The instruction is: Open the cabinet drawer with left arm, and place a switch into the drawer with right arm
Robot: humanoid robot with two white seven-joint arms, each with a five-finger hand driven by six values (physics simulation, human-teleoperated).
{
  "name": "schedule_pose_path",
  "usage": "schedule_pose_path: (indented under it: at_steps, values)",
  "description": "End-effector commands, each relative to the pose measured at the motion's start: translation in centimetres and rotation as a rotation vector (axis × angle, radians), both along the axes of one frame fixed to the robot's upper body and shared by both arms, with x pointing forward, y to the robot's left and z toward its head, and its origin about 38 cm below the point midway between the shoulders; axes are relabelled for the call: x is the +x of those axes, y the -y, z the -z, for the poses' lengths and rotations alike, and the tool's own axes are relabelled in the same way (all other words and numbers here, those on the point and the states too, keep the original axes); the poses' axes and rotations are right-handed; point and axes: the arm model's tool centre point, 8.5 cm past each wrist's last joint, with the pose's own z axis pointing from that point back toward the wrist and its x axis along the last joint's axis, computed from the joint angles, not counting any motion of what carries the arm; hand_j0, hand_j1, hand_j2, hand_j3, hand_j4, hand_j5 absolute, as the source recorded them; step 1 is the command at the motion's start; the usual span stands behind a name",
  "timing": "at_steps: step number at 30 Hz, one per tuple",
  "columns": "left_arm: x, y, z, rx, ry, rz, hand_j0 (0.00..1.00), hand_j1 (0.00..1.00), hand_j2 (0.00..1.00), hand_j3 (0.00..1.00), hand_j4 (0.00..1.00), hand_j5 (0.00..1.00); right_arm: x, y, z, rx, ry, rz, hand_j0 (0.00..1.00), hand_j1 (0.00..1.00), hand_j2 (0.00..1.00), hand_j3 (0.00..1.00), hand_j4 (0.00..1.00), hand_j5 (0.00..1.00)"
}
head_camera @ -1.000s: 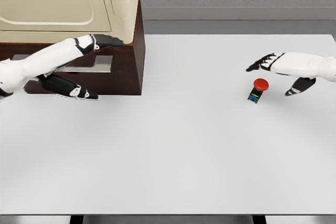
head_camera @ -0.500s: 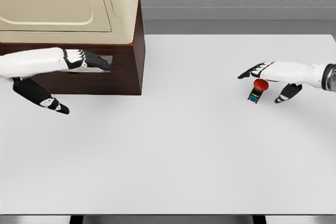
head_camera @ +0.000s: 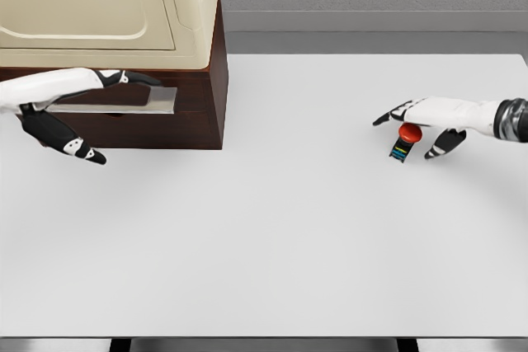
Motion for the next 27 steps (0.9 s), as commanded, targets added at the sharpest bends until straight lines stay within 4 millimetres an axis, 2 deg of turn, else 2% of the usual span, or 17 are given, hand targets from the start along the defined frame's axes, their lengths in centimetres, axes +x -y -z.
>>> schedule_pose_path:
  at_steps: [1,5,8,10,17,27]
  values:
    - [0.2,-0.4,-0.3,-0.013,-0.018,-0.031,1.00,1.00,1.00,1.00,1.00,1.00,0.0,-0.1,-0.1,-0.002,0.004,-0.003,0.91,0.91,0.91,0.91,0.91,0.91]
    - [0.5,-0.8,0.1,0.004,-0.047,-0.077,1.00,1.00,1.00,1.00,1.00,1.00,-0.5,-1.4,-0.9,-0.010,0.023,-0.054,0.91,0.91,0.91,0.91,0.91,0.91]
    - [0.5,-1.0,0.6,0.009,-0.053,-0.085,1.00,1.00,1.00,1.00,1.00,1.00,-0.6,-0.9,-1.0,-0.023,0.023,-0.052,0.88,0.88,0.88,0.88,0.88,0.88]
    - [0.4,-1.6,1.0,-0.010,-0.059,-0.110,1.00,1.00,1.00,1.00,1.00,1.00,-0.7,-0.7,-1.0,-0.025,0.023,-0.050,0.83,0.83,0.83,0.83,0.83,0.83]
    - [0.8,-2.5,1.4,-0.017,-0.068,-0.150,1.00,1.00,1.00,1.00,1.00,1.00,-0.9,-0.6,-1.4,-0.034,0.029,-0.058,0.77,0.77,0.77,0.77,0.77,0.77]
    - [0.5,-2.4,2.4,-0.022,-0.096,-0.146,1.00,1.00,1.00,1.00,1.00,1.00,-1.1,-1.0,-0.9,-0.043,0.016,-0.072,0.68,0.68,0.68,0.68,0.68,0.68]
